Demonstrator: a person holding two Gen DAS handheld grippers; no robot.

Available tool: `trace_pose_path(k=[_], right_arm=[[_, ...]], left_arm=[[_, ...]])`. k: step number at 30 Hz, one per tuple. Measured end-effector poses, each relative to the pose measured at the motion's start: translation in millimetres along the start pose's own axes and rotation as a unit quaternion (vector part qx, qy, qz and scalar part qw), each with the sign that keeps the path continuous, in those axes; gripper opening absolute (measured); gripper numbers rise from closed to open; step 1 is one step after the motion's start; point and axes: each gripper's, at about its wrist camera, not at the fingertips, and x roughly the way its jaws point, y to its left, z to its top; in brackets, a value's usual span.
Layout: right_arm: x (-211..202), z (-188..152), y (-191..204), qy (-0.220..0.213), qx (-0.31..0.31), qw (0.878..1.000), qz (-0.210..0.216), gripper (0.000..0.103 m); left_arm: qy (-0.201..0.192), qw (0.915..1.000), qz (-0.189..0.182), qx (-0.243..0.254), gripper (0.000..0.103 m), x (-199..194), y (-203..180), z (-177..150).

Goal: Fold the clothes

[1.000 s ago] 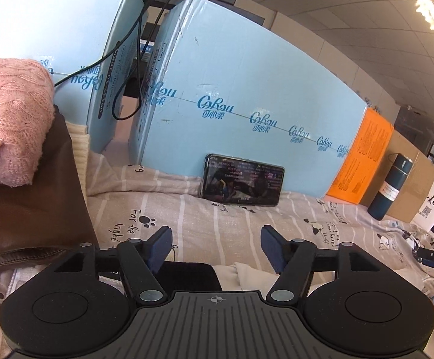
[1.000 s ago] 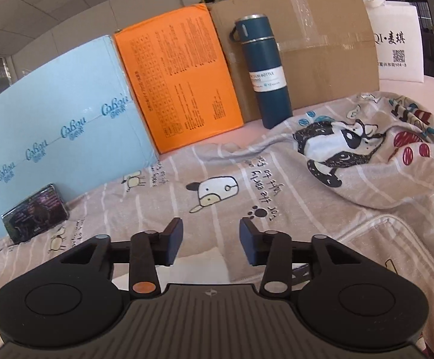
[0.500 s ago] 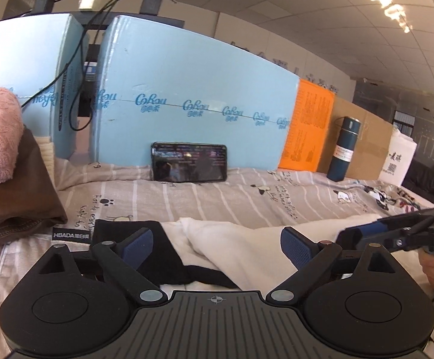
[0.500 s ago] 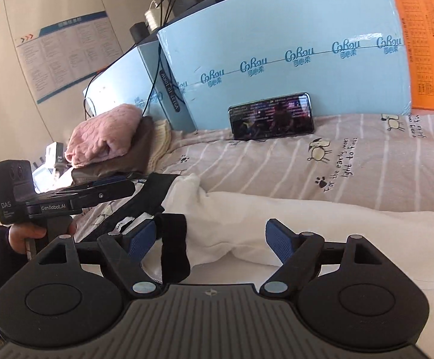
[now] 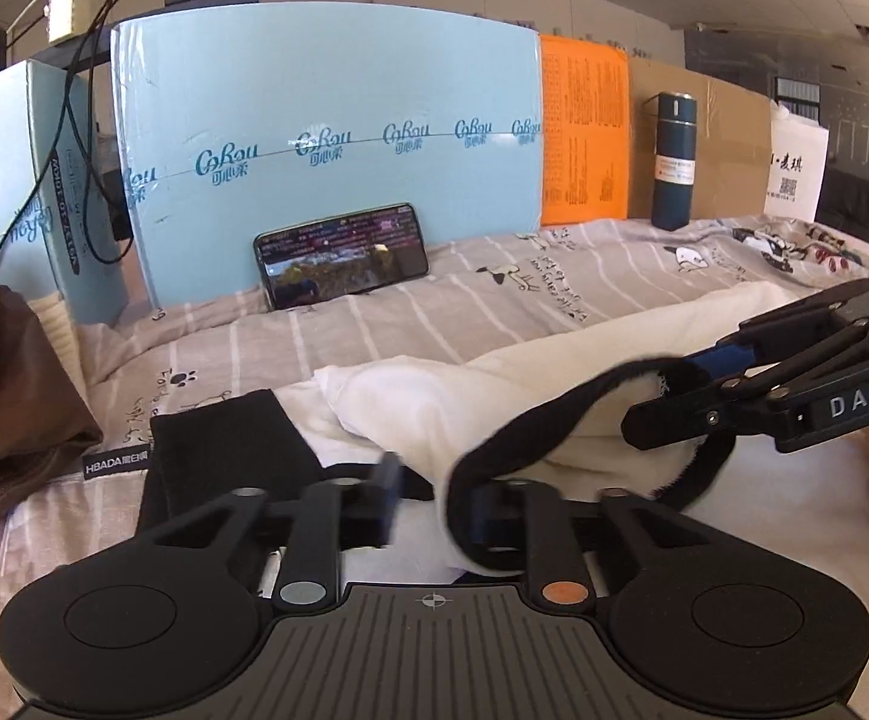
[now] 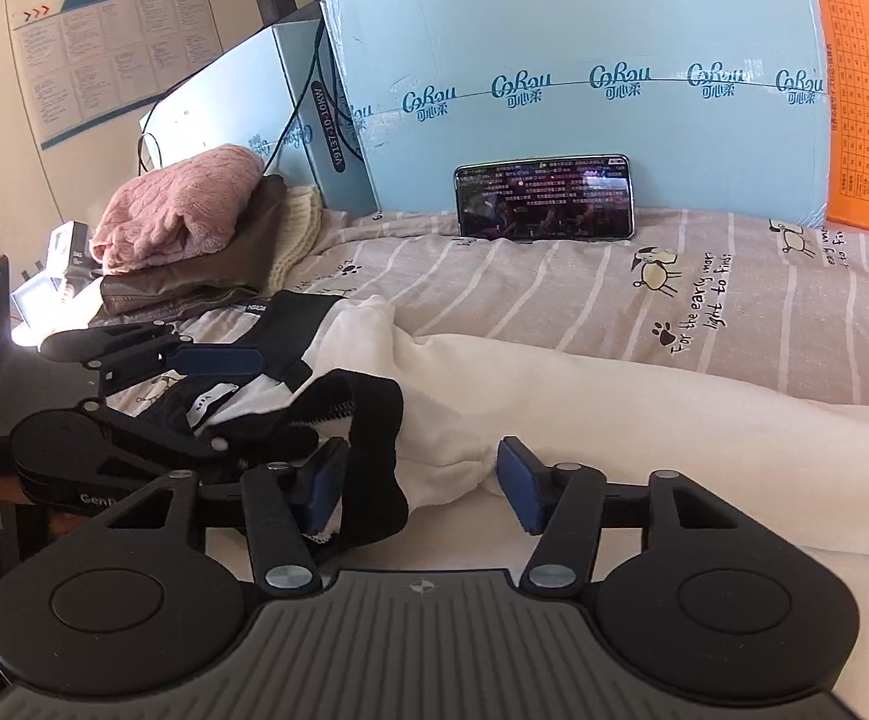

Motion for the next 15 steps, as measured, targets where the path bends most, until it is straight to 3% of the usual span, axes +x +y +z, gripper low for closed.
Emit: trace_pose_path(k=[5, 8, 10, 15], right_arm=[[-12, -1, 5, -0.042, -0.015, 0.999, 0.009, 0.019], [-22, -1, 18, -0.056, -0.038, 0.998, 0.018, 0.015], [-25, -4, 24, -0.048, -0.051, 0.997, 0.025, 0.015], [-22, -19, 24, 0.011, -0.077, 0.996, 0.039, 0.017]], left_arm=[[-0.062, 0.9980, 0.011, 0.003, 0.005, -36, -2, 15], [-0.055, 0.9979, 0.019, 0.030, 0.005, -45, -13, 17], [-0.038, 0.9984, 0.013, 0.039, 0.005, -48, -18, 13], [-0.047, 0.9982, -0.034, 0.013, 0.013, -55, -12, 13]])
